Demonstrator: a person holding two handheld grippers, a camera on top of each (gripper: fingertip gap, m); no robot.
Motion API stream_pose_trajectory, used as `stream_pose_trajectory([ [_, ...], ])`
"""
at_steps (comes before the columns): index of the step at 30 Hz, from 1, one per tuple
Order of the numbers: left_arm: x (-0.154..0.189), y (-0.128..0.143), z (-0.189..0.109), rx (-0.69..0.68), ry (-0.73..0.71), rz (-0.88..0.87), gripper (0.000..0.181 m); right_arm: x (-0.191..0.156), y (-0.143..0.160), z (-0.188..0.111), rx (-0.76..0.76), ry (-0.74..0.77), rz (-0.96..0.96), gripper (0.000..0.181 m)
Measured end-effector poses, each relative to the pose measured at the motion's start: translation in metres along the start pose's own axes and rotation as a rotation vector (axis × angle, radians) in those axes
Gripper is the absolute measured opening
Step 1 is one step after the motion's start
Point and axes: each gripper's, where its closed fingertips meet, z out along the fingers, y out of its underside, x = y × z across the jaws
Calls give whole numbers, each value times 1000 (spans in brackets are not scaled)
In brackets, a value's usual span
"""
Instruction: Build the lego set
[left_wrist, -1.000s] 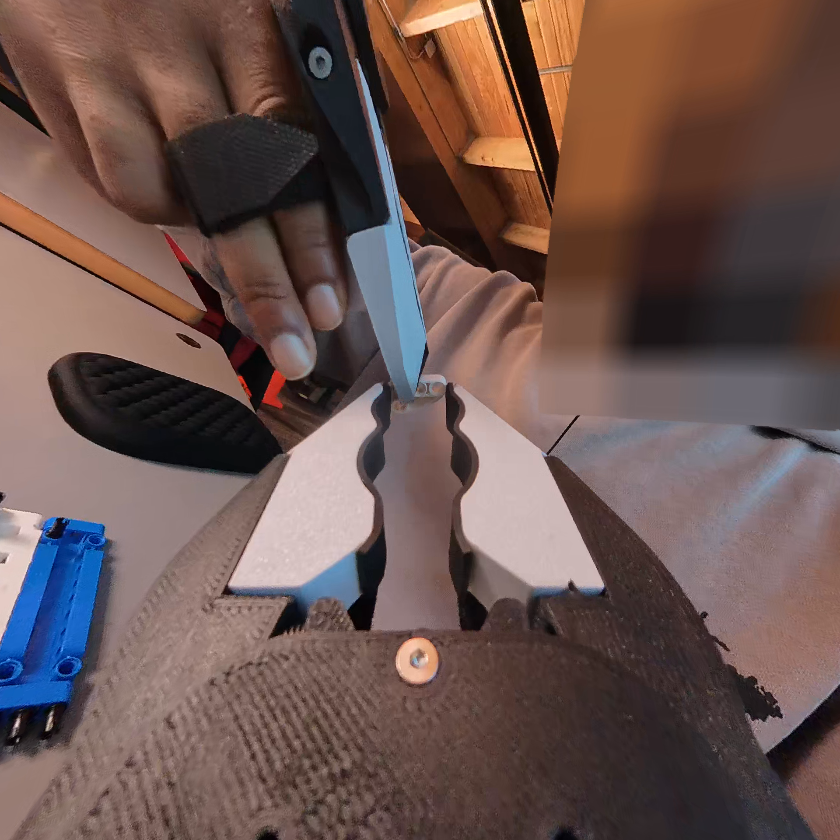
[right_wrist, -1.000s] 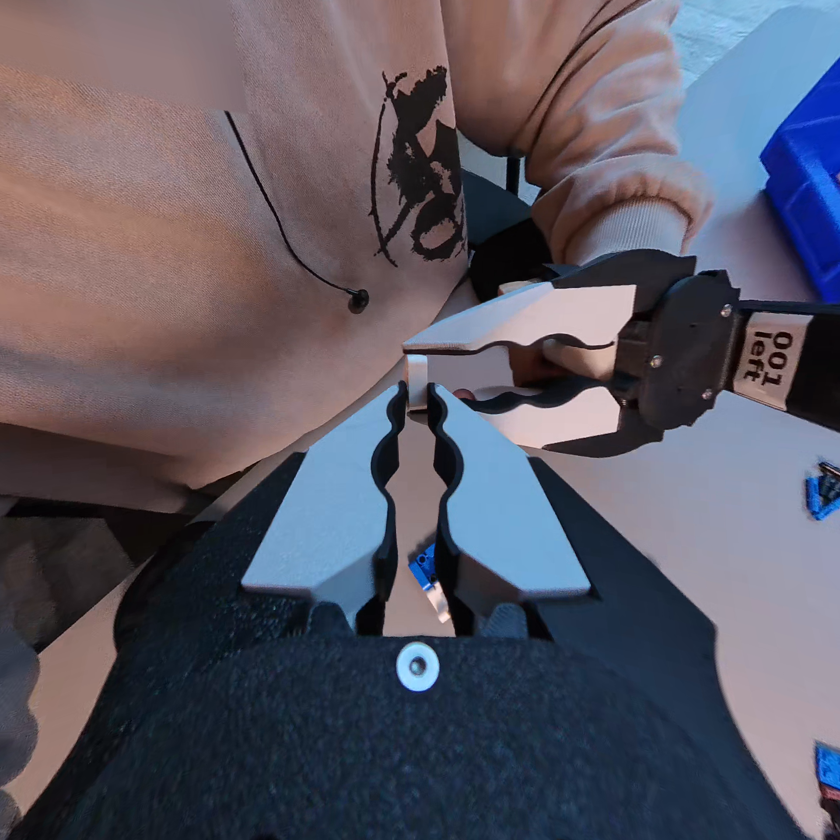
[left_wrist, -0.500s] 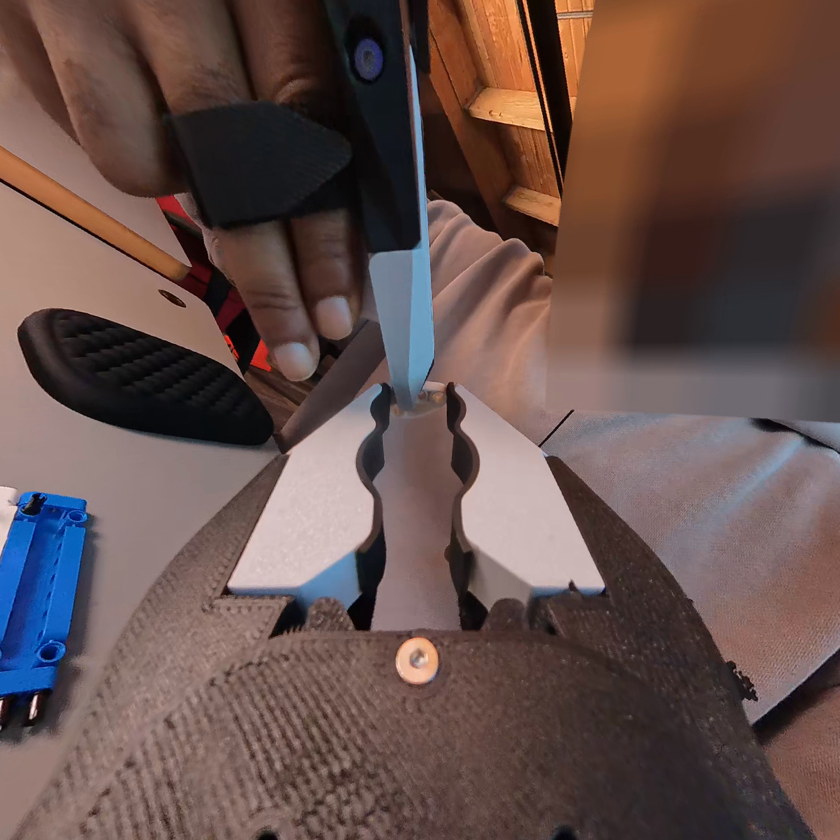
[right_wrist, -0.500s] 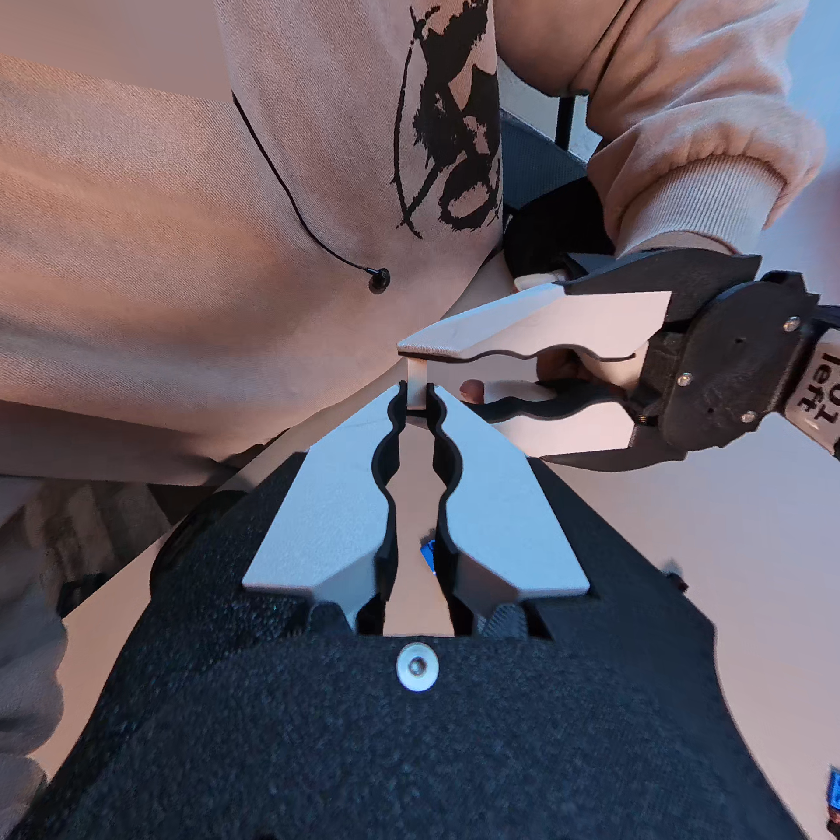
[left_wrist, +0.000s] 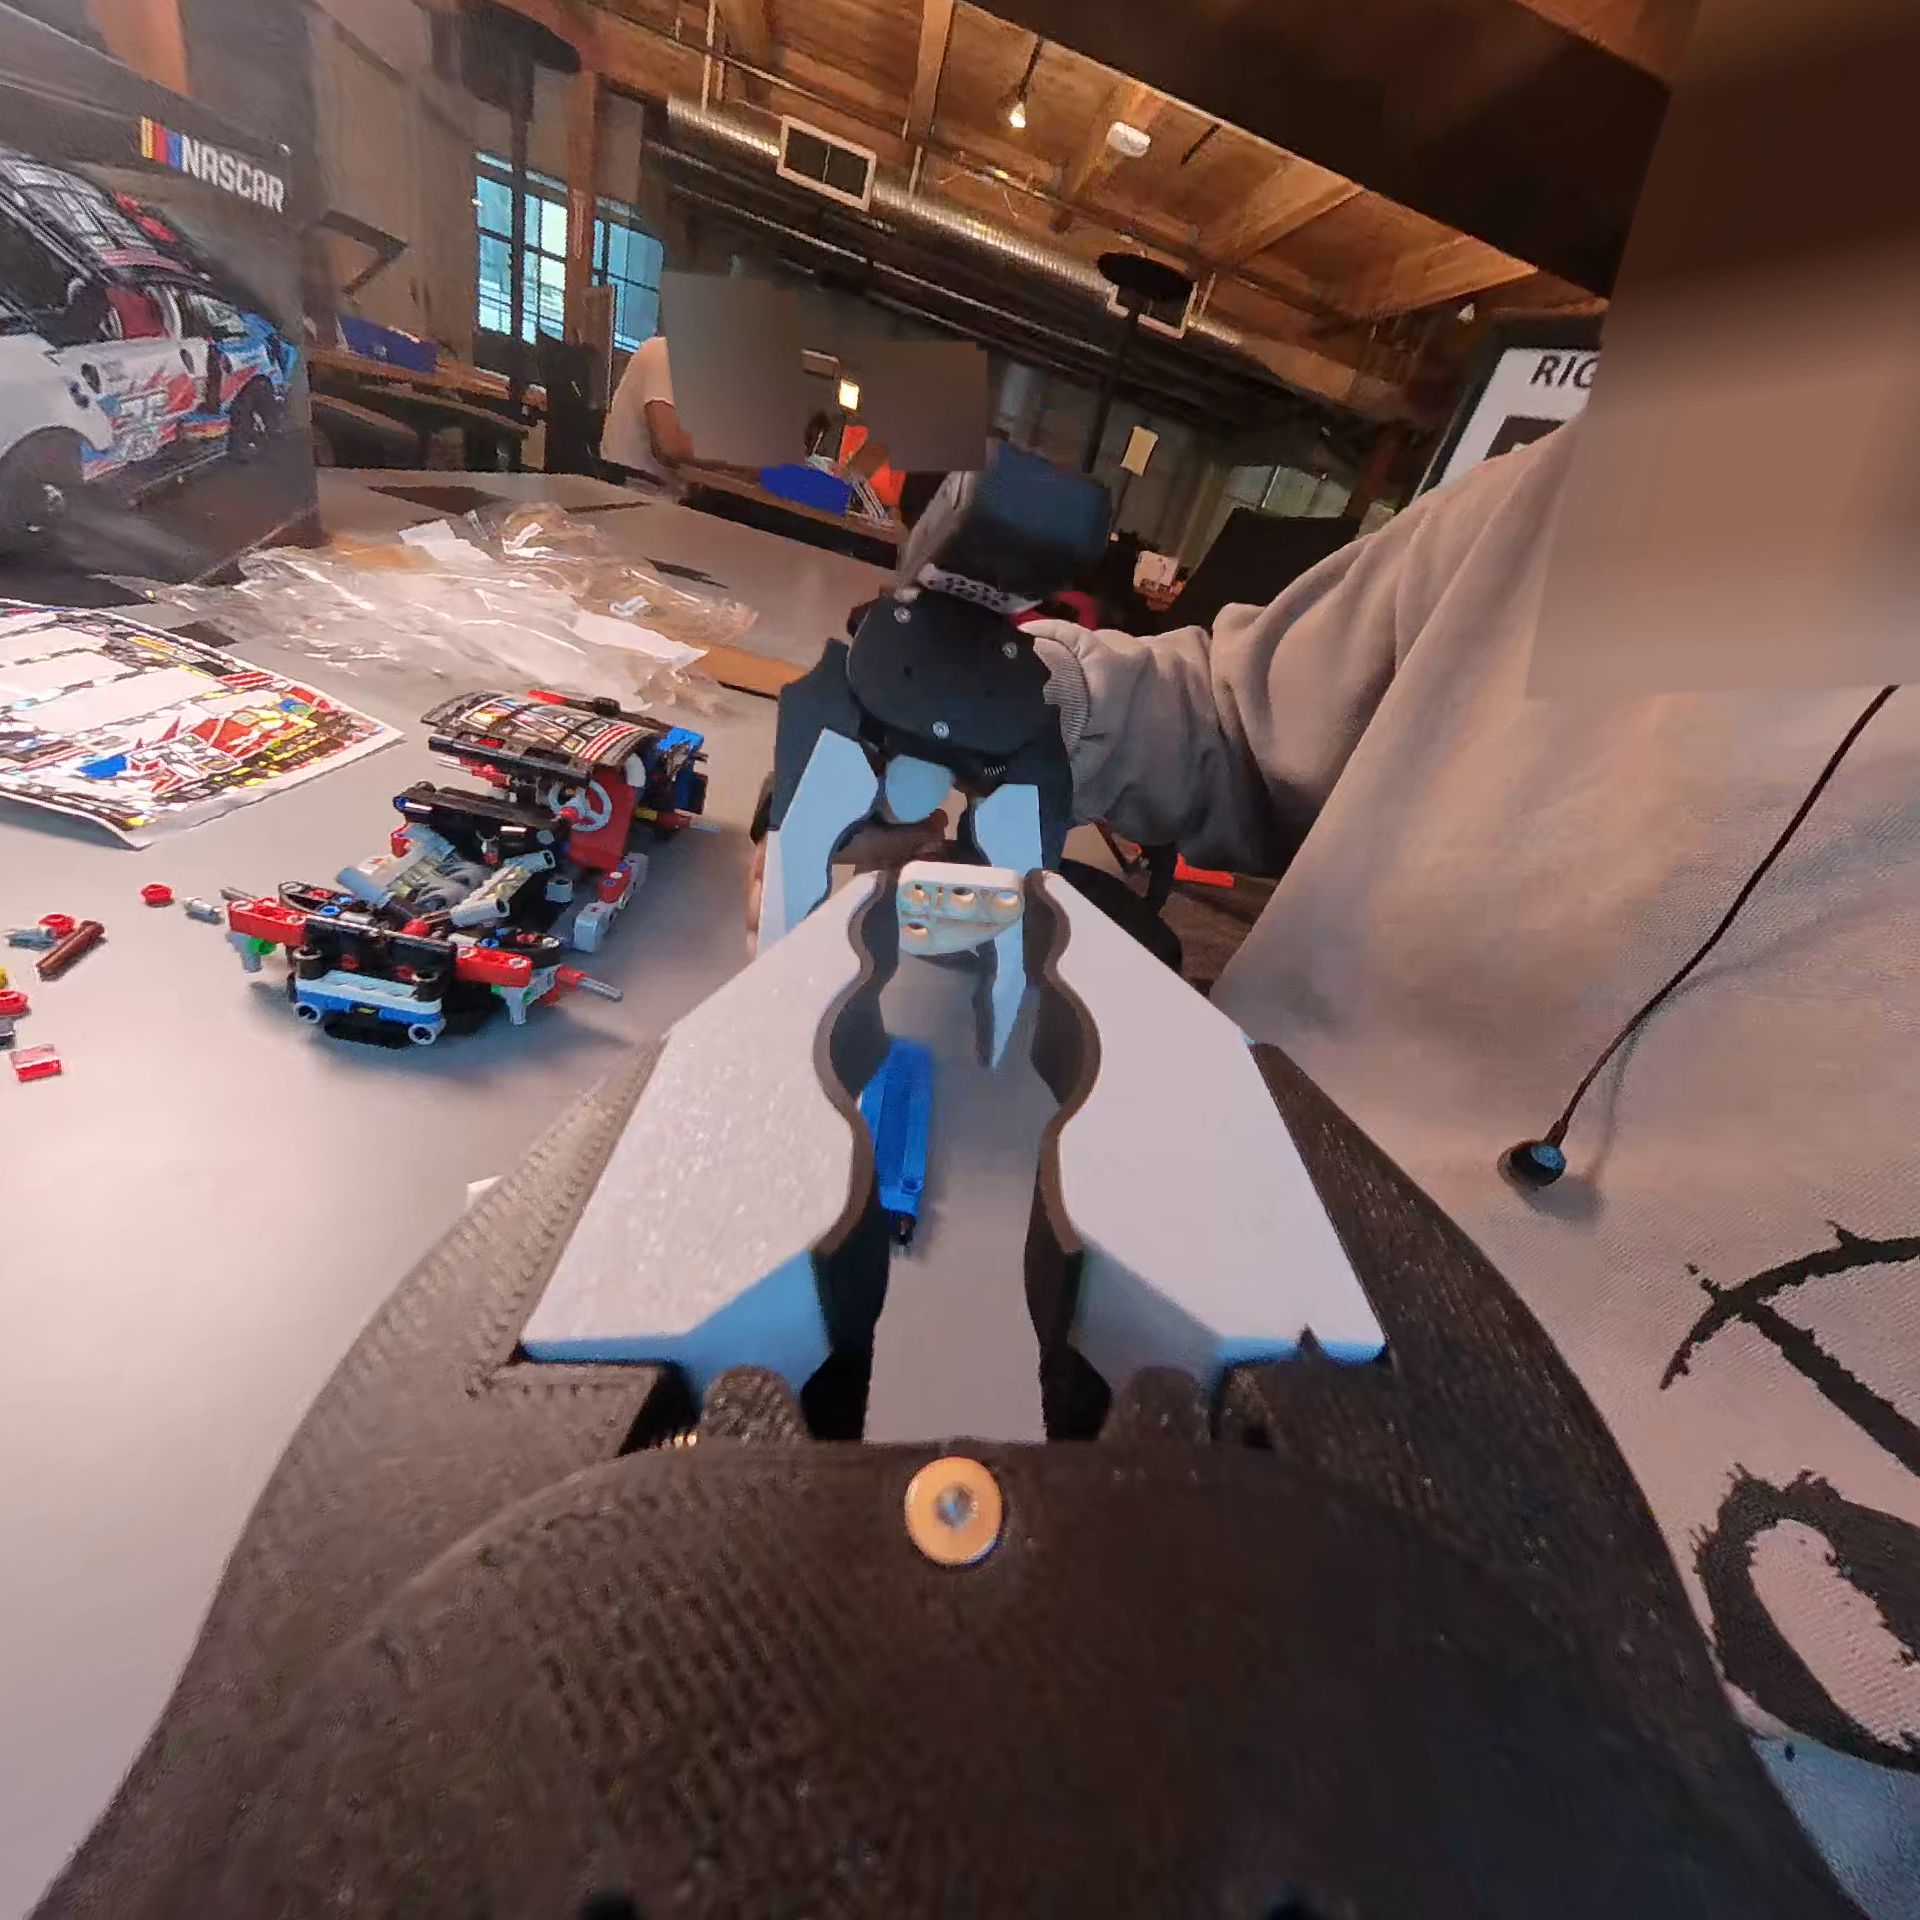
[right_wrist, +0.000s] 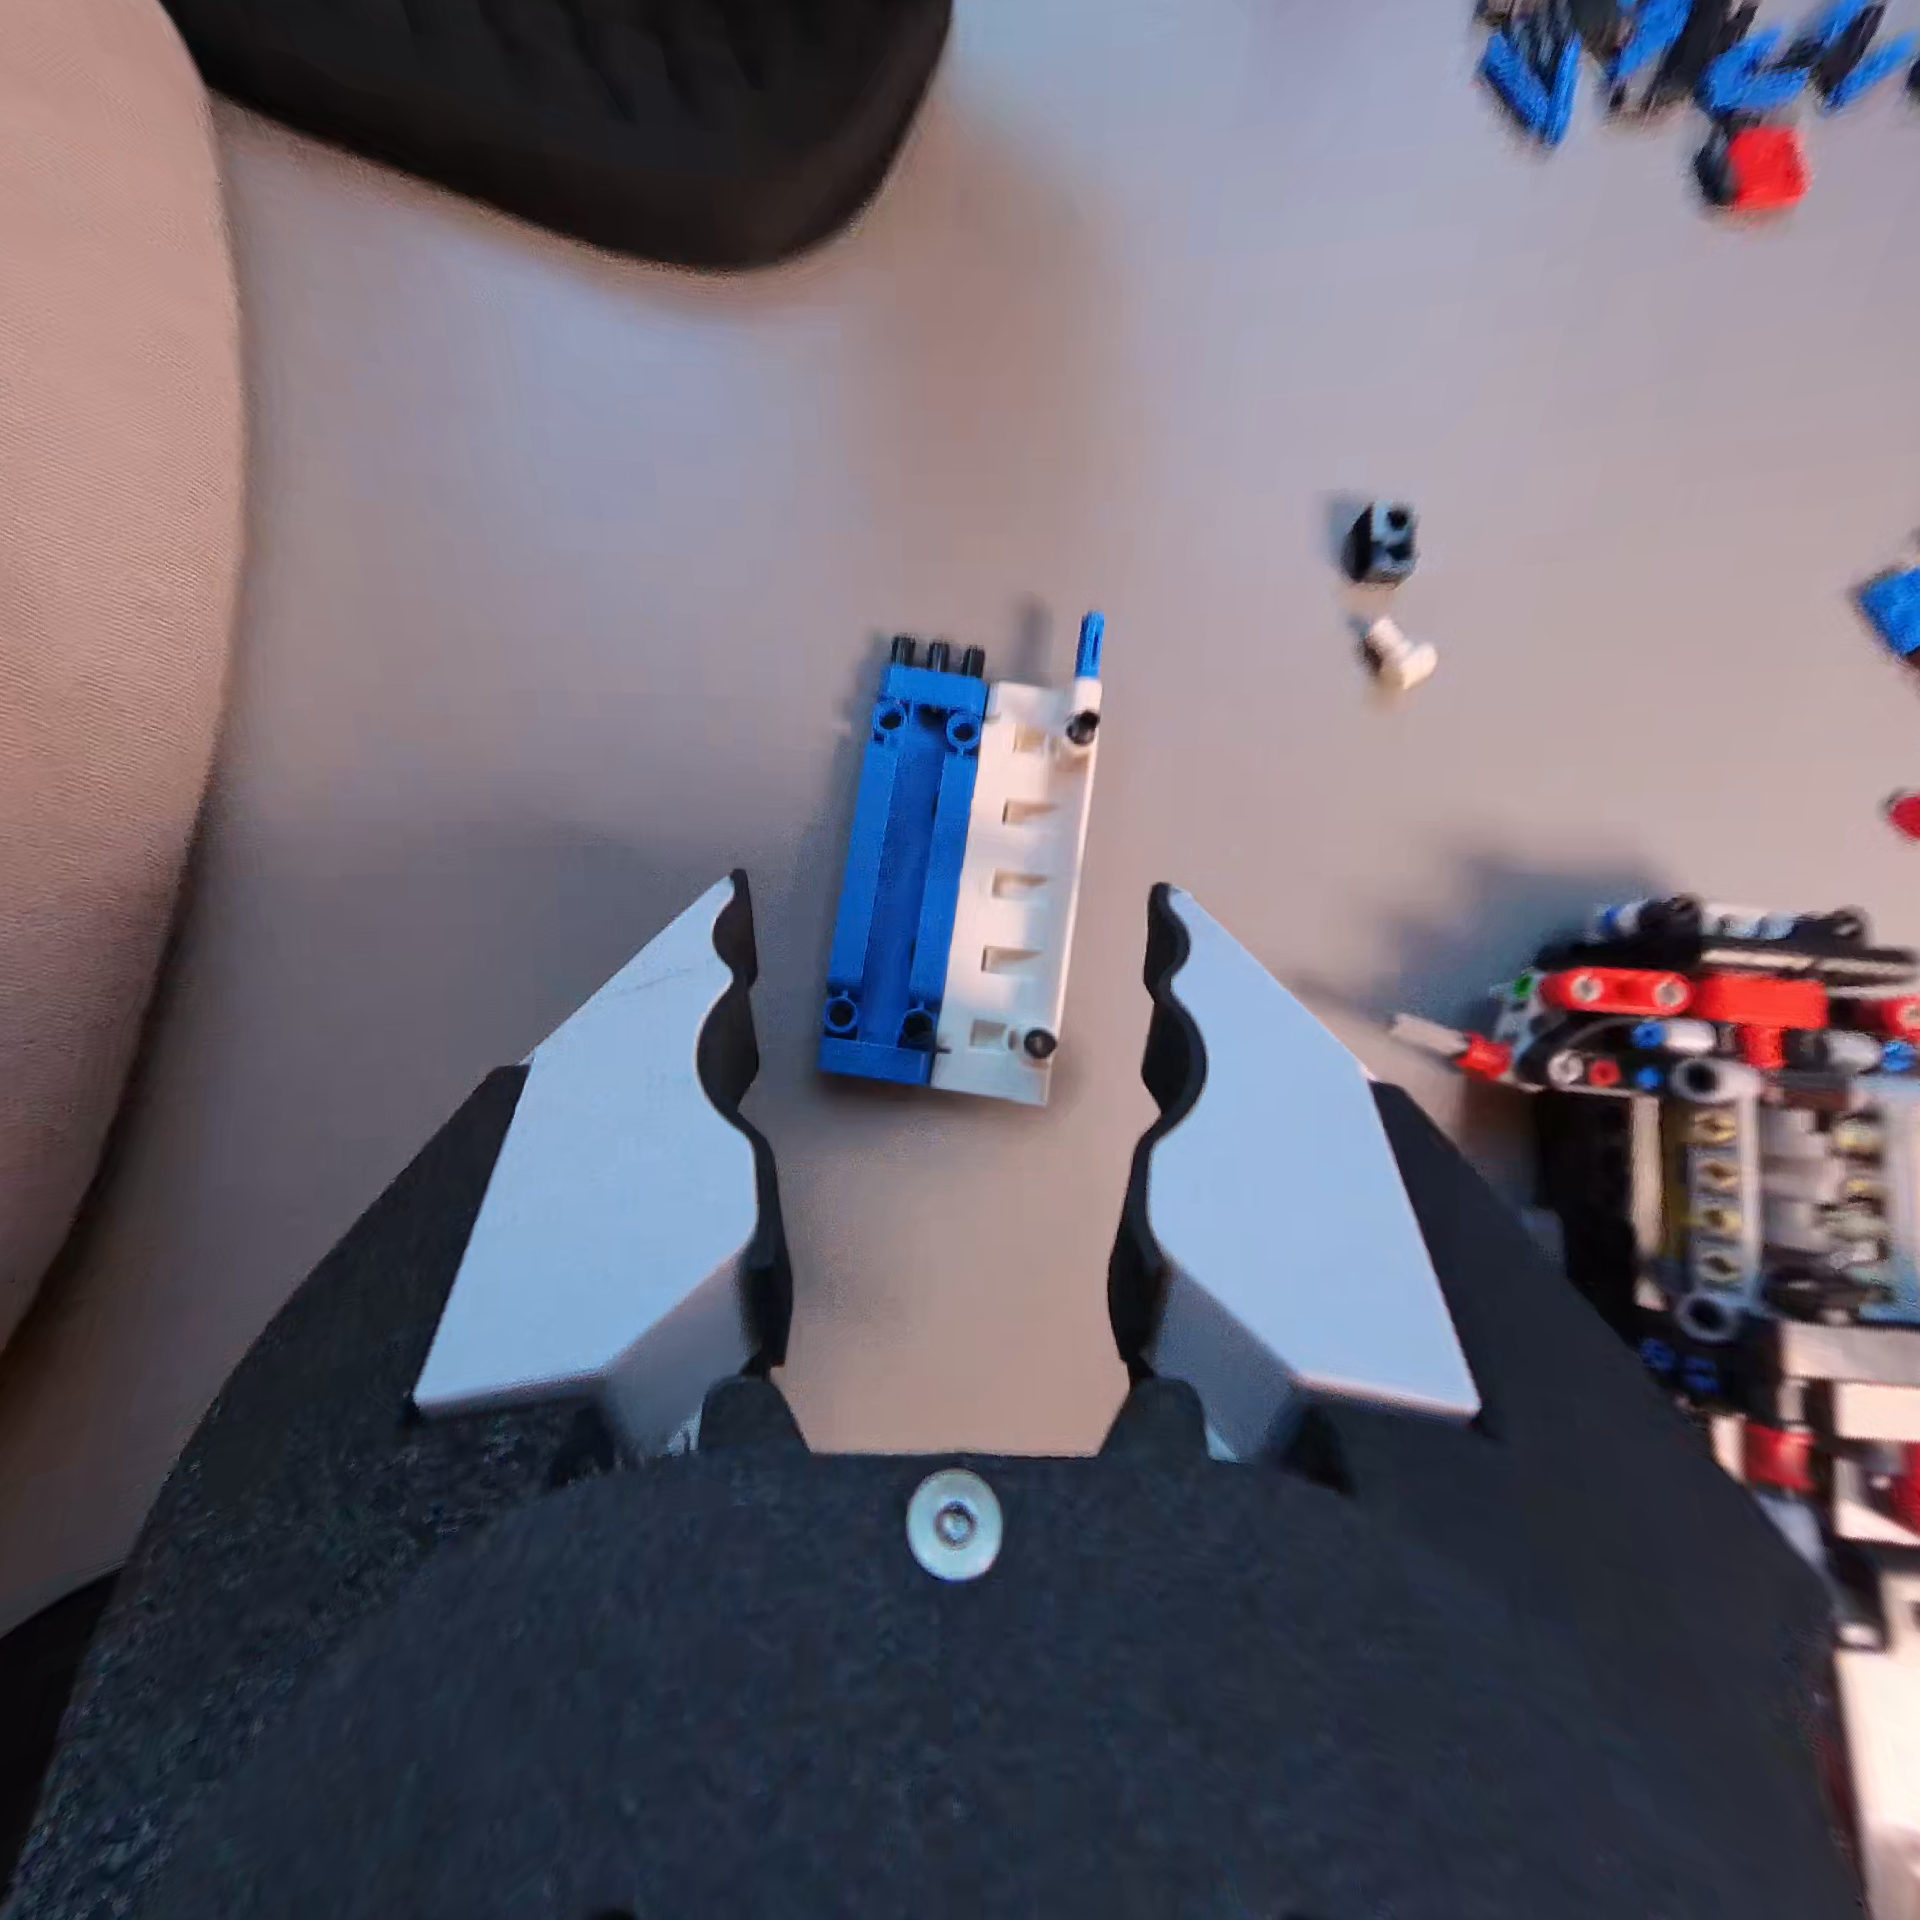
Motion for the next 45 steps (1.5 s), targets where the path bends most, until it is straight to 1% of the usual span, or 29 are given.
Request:
stream_pose_trajectory([
  [4, -2, 8, 6, -32, 16, 21, 23, -1, 11, 18, -48, 45, 41, 63],
  [6, -2, 10, 5, -44, 11, 32, 23, -2, 8, 21, -44, 25, 41, 50],
  [8, -3, 13, 3, -52, -3, 37, 23, -2, 5, 23, -47, 11, 13, 50],
  [10, -5, 16, 0, -67, -27, 59, 23, 0, 0, 26, -19, 12, -18, 49],
  [11, -5, 16, -1, -68, -38, 67, 23, 3, -3, 26, 13, 24, -28, 49],
  [13, -8, 13, -4, -45, -62, 77, 23, 10, -18, 20, 148, 45, 9, 49],
  [15, -11, 4, -9, 9, -90, 88, 23, 16, -40, 3, 334, 84, 34, 48],
  [16, -12, 0, -12, 36, -100, 92, 23, 18, -47, -4, 383, 120, 32, 48],
  [18, -13, -6, -14, 72, -98, 92, 23, 17, -57, -14, 418, 175, -6, 48],
  [20, -12, -9, -14, 94, -76, 86, 23, 12, -67, -20, 428, 177, -12, 48],
  [25, -17, -2, -8, 69, -46, 69, 23, 15, -75, -27, 421, 174, 25, 48],
  [29, -21, 7, -2, -2, -57, 107, 23, 14, -67, -23, 384, 163, 22, 48],
  [36, -22, 24, 7, -153, -77, 228, 23, 13, -48, -12, 268, 137, 39, 48],
  [45, -19, 43, 10, -297, -63, 340, 23, 5, -35, -4, 170, 95, 40, 48],
])
